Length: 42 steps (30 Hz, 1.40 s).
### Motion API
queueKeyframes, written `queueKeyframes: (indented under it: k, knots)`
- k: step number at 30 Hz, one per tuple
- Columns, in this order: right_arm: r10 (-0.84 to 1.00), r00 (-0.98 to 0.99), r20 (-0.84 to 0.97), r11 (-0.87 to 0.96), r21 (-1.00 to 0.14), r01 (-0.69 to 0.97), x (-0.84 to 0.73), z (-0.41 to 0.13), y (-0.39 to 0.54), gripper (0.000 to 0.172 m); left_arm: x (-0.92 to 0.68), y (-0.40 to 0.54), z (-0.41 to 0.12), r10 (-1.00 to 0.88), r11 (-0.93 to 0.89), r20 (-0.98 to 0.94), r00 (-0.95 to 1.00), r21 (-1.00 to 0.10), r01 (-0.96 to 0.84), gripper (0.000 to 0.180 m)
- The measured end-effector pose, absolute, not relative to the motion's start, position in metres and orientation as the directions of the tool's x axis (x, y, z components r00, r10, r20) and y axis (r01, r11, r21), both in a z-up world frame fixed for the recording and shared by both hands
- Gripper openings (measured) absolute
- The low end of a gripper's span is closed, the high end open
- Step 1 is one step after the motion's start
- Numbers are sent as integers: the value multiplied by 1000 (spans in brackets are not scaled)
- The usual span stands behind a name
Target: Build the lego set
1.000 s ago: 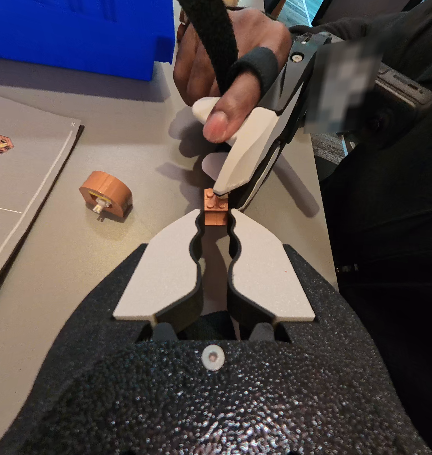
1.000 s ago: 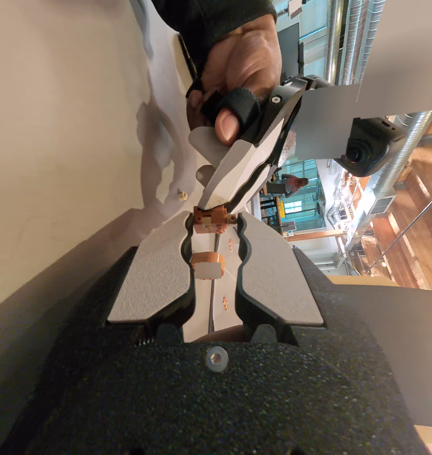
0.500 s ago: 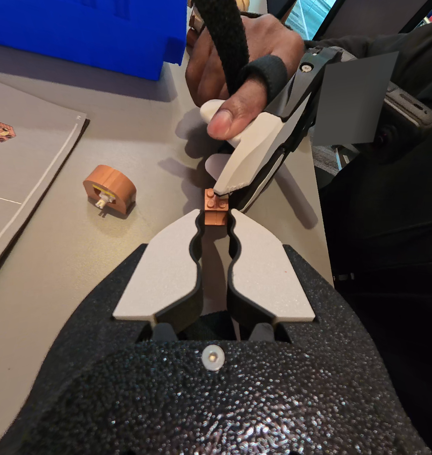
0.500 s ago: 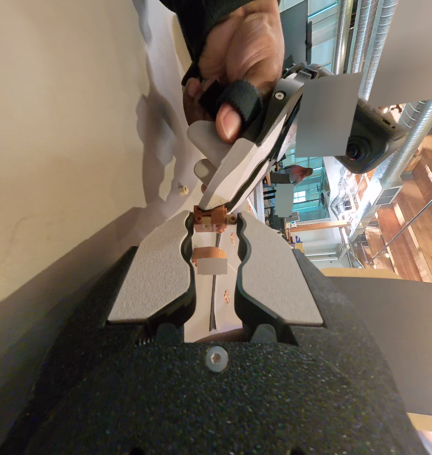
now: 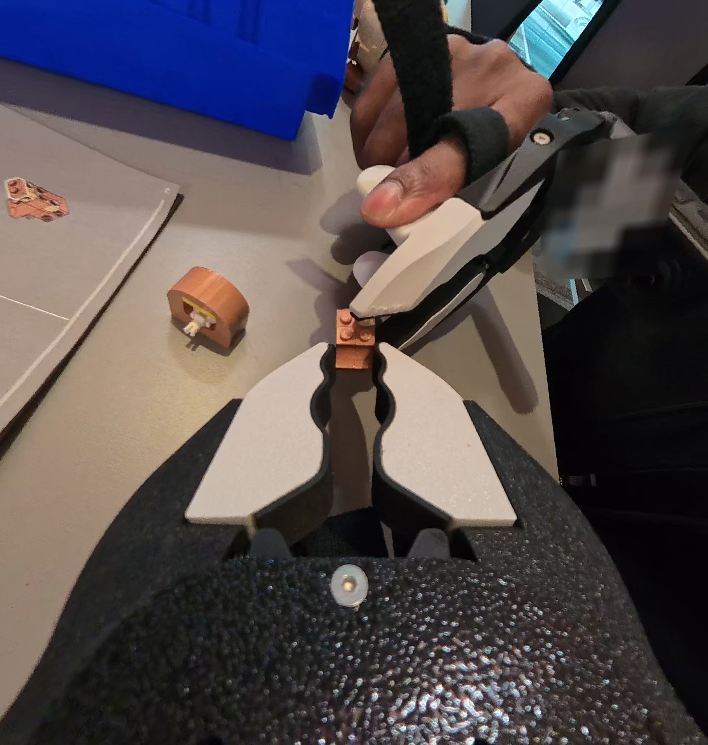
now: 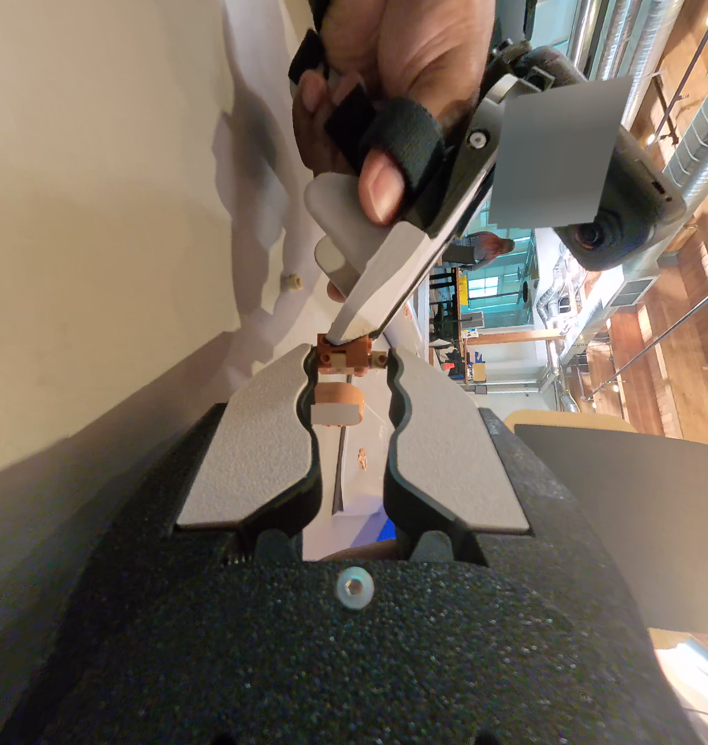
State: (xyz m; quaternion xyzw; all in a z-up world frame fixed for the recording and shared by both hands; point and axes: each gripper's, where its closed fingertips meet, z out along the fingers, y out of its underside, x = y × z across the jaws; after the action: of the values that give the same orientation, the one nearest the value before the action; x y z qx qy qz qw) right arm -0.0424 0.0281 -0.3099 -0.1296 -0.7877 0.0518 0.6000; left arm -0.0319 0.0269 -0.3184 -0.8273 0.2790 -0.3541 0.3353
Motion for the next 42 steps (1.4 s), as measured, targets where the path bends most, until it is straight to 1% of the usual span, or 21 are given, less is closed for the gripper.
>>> queueKeyframes:
  k: [6,12,17,19,21,25,28,32,35,38,41,42]
  knots:
    - [214,-233,949,967,-173,185,-44,-310,32,32,-34,31,-319,-668,-638,413,619,-746,-191,16]
    - [242,-237,941,960,-197,199,-45,-310,33,32,-35,31,-319,-668,-635,409,621,-749,-189,16]
    - [244,-244,939,959,-196,205,-45,-311,33,32,-35,32,-320,-661,-641,417,624,-746,-181,16]
    - [248,-222,943,958,-204,201,-46,-310,35,32,-36,33,-319,-656,-641,423,625,-750,-165,16]
    - [277,-187,943,952,-242,189,-47,-305,36,33,-34,34,-314,-654,-642,453,606,-756,-127,16]
    - [373,-172,912,923,-345,171,-43,-296,36,43,-35,35,-311,-645,-654,494,583,-751,-87,16]
    - [436,-178,882,895,-405,186,-41,-296,42,43,-34,33,-307,-645,-667,541,540,-743,-52,16]
    - [468,-196,862,881,-439,177,-39,-297,41,39,-32,32,-303,-642,-676,572,511,-736,-25,16]
    - [464,-202,862,883,-435,173,-38,-297,40,38,-34,33,-304,-643,-673,565,517,-739,-29,16]
    - [487,-226,843,872,-456,179,-35,-301,40,37,-39,34,-311,-663,-641,482,573,-761,-102,16]
    - [580,-252,774,814,-544,203,-31,-305,43,35,-46,35,-324,-704,-576,316,636,-778,-251,16]
    - [617,-255,744,787,-581,210,-31,-305,44,35,-45,35,-325,-715,-562,293,635,-781,-273,16]
